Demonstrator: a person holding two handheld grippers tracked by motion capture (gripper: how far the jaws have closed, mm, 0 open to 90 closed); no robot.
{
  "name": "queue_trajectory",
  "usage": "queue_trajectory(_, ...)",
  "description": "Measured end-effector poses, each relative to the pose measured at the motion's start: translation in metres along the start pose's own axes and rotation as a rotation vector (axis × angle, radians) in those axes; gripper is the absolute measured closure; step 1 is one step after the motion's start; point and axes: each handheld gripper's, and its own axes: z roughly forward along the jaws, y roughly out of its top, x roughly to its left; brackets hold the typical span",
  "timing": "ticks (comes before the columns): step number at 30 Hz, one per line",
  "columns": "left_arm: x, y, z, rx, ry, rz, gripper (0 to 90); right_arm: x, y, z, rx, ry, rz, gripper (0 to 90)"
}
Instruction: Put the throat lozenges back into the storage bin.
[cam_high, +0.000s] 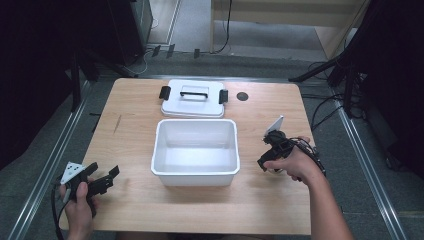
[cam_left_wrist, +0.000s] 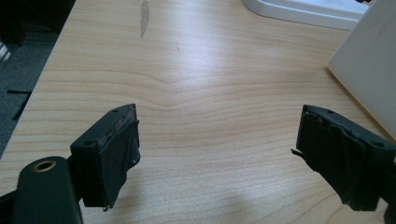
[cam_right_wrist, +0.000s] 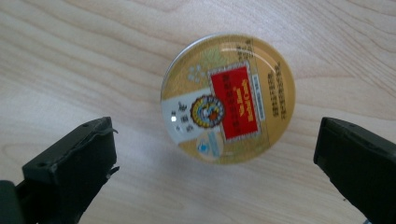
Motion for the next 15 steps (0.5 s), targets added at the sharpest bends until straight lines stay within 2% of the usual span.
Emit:
queue_trajectory(5,0.000,0.000,0.000,0.003,-0.004,-0.002,13.9,-0.004,0.010,0.008,0.014,-0.010,0.051,0.0)
queue_trajectory(10,0.001,0.000,0.000,0.007,-0.007,-0.004,13.9,-0.010,0.014,0.020,0.065,-0.002,0.094,0.3)
queue_trajectory(12,0.001,0.000,0.000,0.009,-0.008,-0.004,13.9,-0.011,0.015,0.022,0.068,0.009,0.109,6.1)
queue_trajectory(14,0.001,0.000,0.000,0.009,-0.008,-0.005,14.0,-0.011,0.014,0.022,0.062,0.023,0.103,19.5)
queue_trajectory(15,0.001,0.000,0.000,0.009,-0.008,-0.005,14.0,-0.011,0.014,0.022,0.061,0.033,0.094,20.2)
